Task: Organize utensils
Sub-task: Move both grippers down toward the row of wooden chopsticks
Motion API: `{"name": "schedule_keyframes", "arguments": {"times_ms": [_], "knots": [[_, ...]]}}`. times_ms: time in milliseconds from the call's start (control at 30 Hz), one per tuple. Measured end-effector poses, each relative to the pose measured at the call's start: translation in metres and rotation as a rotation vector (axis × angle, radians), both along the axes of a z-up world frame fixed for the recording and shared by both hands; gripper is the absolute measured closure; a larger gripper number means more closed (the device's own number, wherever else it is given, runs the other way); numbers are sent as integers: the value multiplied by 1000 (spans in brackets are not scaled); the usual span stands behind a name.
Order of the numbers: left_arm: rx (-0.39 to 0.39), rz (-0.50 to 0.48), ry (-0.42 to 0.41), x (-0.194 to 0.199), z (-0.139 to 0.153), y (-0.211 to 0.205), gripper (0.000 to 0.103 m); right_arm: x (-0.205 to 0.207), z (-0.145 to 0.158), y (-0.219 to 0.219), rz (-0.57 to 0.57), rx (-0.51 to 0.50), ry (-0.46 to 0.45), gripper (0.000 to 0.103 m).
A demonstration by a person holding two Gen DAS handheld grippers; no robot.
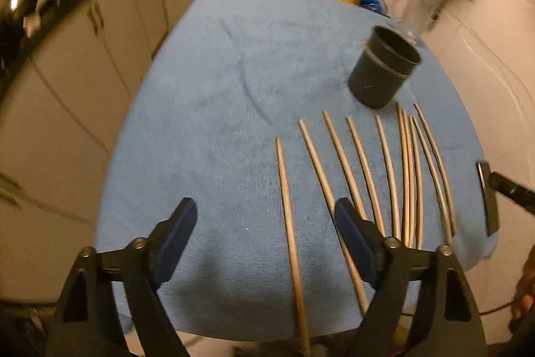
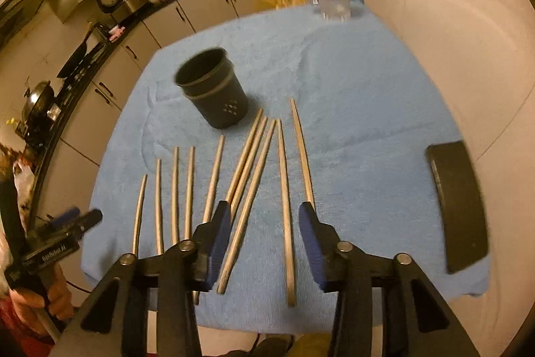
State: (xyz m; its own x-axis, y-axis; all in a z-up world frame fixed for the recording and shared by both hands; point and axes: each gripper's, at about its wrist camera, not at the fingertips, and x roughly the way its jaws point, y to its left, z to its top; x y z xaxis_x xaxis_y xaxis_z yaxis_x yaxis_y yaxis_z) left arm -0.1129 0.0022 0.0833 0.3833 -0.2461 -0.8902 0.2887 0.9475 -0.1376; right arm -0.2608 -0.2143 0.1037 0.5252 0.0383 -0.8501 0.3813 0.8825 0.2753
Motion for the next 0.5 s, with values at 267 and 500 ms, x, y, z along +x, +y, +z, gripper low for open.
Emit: {"name": "schedule_keyframes", "arguments": {"times_ms": [267,500], "knots": [[36,-41,104,20,-32,-36,44,65,-39,-47,24,50,131,63],[129,-22,121,31,-50,-53,64,109,-66,-65,62,49,241,71]]}}
